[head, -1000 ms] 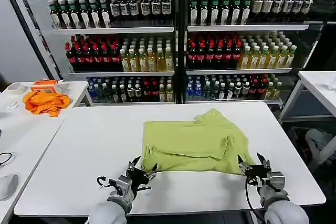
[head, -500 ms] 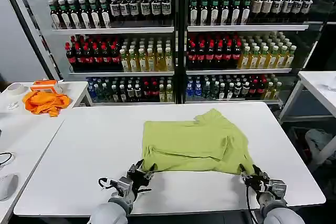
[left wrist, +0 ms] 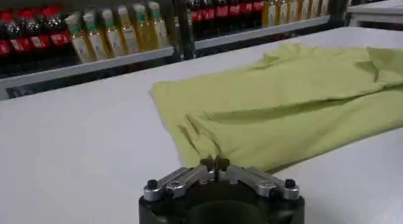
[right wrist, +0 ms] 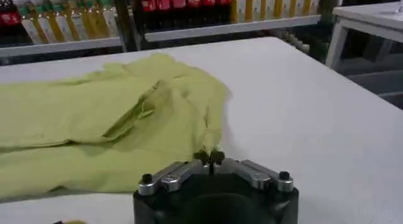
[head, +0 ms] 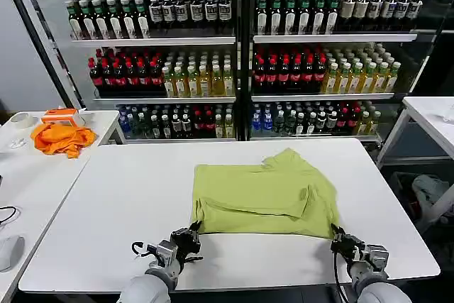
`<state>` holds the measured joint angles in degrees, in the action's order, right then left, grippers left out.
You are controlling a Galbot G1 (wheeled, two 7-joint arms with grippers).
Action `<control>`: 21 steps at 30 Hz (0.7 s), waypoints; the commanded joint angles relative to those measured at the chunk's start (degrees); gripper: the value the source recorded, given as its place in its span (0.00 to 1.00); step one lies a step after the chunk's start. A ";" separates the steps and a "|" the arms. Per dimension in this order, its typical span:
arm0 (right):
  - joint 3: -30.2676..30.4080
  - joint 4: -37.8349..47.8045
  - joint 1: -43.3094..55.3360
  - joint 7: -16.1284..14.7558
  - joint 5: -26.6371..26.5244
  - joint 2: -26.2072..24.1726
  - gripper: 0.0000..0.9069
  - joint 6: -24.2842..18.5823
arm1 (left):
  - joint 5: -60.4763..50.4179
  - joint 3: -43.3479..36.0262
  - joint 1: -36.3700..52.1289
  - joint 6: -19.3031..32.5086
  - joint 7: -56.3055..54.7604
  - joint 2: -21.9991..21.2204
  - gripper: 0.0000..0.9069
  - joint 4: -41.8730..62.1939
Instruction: Fold and organize the clothes.
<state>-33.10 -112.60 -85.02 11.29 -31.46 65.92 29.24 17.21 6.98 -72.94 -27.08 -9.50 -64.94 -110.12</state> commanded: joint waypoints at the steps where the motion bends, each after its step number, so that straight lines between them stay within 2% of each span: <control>1: -0.08 -2.99 -2.72 -0.15 0.40 -0.13 0.00 0.18 | 0.33 -0.02 -0.75 -0.02 0.06 -0.02 0.02 -0.21; 11: -2.10 -10.46 -13.29 -1.10 3.25 -2.02 0.00 0.28 | -1.38 1.96 -10.73 -0.38 -0.06 2.30 0.02 -8.95; 21: -2.81 -13.45 -17.57 -2.17 6.09 -3.08 0.00 0.81 | -2.82 5.15 -19.06 -0.06 -0.32 5.08 0.02 -15.55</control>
<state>-35.50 -122.70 -97.95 9.35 -26.99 63.26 29.97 14.82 11.24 -86.35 -27.22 -9.84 -60.69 -121.37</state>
